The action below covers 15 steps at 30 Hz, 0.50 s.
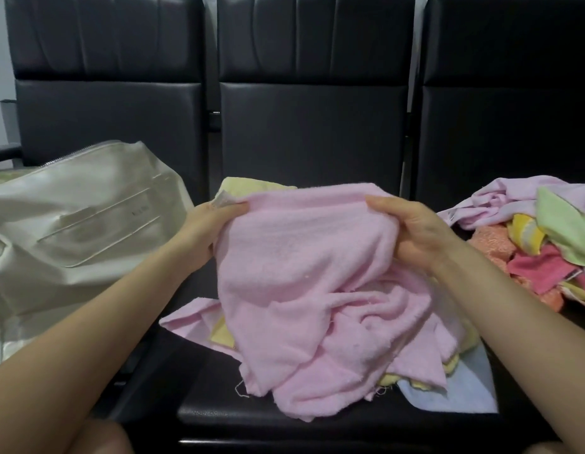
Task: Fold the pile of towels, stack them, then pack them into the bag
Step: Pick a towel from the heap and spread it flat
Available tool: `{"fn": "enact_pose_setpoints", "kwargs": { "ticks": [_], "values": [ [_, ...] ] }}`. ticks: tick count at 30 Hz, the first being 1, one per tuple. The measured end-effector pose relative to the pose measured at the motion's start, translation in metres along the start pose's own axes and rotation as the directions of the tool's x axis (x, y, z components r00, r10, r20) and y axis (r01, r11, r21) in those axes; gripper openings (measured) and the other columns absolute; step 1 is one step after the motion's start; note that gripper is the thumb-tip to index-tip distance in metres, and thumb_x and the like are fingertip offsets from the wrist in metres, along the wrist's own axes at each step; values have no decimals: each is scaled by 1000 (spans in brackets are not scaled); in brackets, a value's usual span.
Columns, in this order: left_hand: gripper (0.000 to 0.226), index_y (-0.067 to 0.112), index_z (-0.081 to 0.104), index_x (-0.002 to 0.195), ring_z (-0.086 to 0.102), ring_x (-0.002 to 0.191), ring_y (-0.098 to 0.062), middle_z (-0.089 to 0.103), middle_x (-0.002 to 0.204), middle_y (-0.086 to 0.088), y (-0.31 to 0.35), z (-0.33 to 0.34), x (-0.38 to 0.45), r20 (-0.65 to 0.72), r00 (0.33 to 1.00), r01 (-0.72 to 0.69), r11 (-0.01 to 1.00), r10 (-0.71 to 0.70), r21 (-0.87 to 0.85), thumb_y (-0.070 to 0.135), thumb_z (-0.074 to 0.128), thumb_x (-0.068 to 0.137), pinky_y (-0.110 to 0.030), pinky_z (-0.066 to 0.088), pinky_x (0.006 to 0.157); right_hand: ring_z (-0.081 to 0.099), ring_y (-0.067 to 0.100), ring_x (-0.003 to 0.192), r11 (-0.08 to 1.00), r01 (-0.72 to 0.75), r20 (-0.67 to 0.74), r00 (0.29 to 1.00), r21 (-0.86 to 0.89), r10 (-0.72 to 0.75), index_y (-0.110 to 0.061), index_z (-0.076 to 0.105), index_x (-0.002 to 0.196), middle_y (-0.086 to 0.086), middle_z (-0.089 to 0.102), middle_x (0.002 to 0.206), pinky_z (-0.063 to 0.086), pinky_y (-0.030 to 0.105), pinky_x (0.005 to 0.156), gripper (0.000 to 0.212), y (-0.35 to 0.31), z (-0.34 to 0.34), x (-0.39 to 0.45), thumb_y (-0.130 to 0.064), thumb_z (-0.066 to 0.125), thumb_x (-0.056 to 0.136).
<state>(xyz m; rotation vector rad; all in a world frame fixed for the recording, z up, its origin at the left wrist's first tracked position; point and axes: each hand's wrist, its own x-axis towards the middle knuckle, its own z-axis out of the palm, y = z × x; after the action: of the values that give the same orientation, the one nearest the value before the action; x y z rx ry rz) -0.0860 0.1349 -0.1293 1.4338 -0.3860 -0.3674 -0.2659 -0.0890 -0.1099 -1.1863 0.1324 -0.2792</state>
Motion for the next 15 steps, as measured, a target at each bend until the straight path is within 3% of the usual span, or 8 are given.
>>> {"fn": "enact_pose_setpoints", "kwargs": {
  "ticks": [2, 4, 5, 7, 9, 11, 13, 15],
  "values": [
    [9, 11, 69, 87, 69, 65, -7, 72, 81, -1, -4, 2, 4, -27, 999, 27, 1000, -27, -11, 17, 74, 83, -19, 53, 54, 62, 16, 79, 976, 109, -58, 991, -189, -122, -4, 59, 110, 9, 61, 90, 55, 28, 71, 35, -5, -17, 3, -8, 68, 77],
    [16, 10, 70, 96, 70, 76, -11, 73, 92, -5, -4, 4, 7, 5, 998, 57, 997, -57, -54, 20, 74, 84, -23, 57, 62, 51, 4, 60, 811, 168, -163, 938, -561, -307, -13, 56, 89, -2, 53, 75, 42, 16, 52, 18, -9, -29, 4, -3, 68, 81],
    [20, 10, 69, 102, 71, 79, -13, 73, 95, -5, -3, 5, 7, 53, 996, 70, 994, -65, -81, 22, 71, 86, -25, 57, 63, 49, 2, 59, 695, 168, -173, 903, -699, -392, -16, 55, 86, -5, 52, 74, 39, 14, 50, 19, -10, -36, 5, -1, 66, 84],
    [25, 10, 66, 110, 71, 83, -14, 73, 96, -5, -2, 7, 6, 187, 980, 90, 986, -63, -141, 27, 63, 92, -25, 57, 64, 50, 3, 64, 556, 156, -167, 858, -817, -485, -16, 57, 91, -6, 55, 78, 41, 14, 52, 15, -15, -47, 7, -5, 65, 86],
    [27, 12, 65, 113, 70, 87, -15, 72, 99, -4, -1, 4, 7, 297, 954, 102, 969, -31, -225, 31, 55, 96, -26, 58, 70, 54, 7, 69, 449, 79, -182, 841, -890, -509, -17, 61, 93, -3, 61, 83, 45, 20, 54, 11, -20, -56, 10, -12, 67, 85],
    [28, 14, 66, 111, 69, 93, -16, 71, 103, -5, -2, 1, 14, 324, 946, 103, 956, -9, -276, 33, 50, 98, -26, 58, 76, 56, 12, 64, 385, -45, -236, 853, -922, -466, -11, 67, 92, 3, 64, 79, 44, 22, 52, 8, -22, -63, 16, -14, 67, 85],
    [27, 14, 64, 111, 69, 93, -15, 70, 106, -5, -5, 1, 23, 272, 962, 121, 943, -34, -310, 33, 52, 98, -26, 58, 77, 55, 18, 60, 471, -120, -318, 874, -874, -368, -1, 69, 92, 11, 63, 74, 45, 22, 54, 16, -20, -72, 25, -16, 68, 85],
    [23, 15, 63, 112, 71, 86, -13, 70, 103, -4, -9, 4, 39, 174, 980, 148, 933, -94, -328, 31, 59, 95, -25, 58, 70, 58, 24, 75, 736, -108, -379, 901, -668, -212, 3, 66, 92, 16, 60, 81, 51, 30, 73, 23, -20, -79, 35, -18, 70, 83]
  ]
}}
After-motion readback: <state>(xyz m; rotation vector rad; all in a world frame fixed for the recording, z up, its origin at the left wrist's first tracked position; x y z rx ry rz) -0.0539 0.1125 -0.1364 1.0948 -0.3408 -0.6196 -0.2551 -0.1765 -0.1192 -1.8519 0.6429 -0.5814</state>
